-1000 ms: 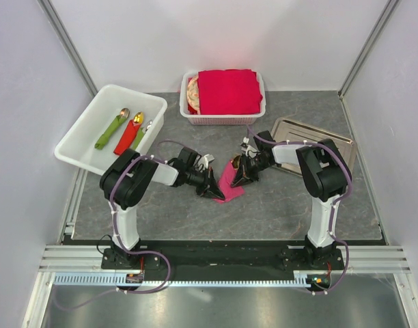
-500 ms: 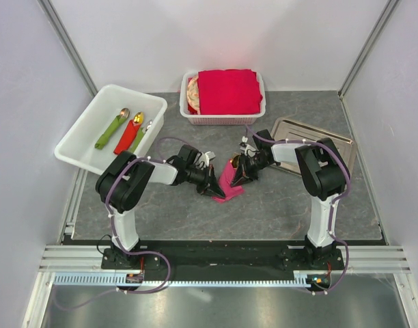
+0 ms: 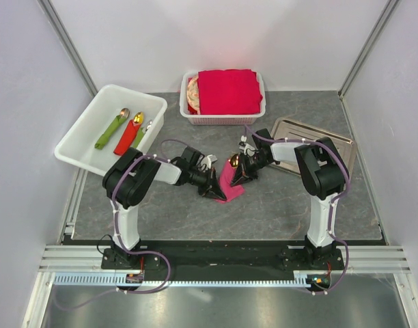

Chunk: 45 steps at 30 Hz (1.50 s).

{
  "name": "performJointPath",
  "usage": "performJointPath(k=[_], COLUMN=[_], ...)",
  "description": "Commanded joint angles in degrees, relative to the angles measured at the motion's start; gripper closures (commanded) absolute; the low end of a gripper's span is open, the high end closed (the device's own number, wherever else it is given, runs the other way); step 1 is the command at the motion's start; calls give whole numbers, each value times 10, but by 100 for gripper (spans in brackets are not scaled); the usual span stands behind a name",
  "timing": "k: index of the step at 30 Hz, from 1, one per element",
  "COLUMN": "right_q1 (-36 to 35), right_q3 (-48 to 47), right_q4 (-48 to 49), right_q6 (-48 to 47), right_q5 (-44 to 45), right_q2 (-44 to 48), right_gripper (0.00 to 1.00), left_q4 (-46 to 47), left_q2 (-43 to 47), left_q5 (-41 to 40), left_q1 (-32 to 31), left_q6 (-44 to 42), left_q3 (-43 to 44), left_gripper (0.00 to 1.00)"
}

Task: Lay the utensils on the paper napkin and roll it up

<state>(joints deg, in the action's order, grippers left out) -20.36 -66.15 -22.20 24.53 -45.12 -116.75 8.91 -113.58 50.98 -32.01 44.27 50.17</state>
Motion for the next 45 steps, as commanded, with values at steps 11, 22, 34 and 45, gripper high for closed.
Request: performJointPath(k=[11, 22, 34, 45], right_q1=[2, 2, 1, -3], right_q3=[-46, -41, -47, -36], right_q4=[-18, -21, -21, -16], right_q6=[-120, -149, -196, -232], right_q5=[119, 118, 107, 115], right_q2=[-47, -42, -43, -38], right_gripper=[94, 94, 94, 95], left_q4=[125, 124, 146, 86], left_q2=[114, 40, 37, 86], left_q5=[11, -32, -24, -25], left_q1=[-28, -8, -8, 32], left_q6=[24, 42, 56, 14], left_q3=[-44, -35, -62, -17], left_gripper=[96, 97, 98, 98])
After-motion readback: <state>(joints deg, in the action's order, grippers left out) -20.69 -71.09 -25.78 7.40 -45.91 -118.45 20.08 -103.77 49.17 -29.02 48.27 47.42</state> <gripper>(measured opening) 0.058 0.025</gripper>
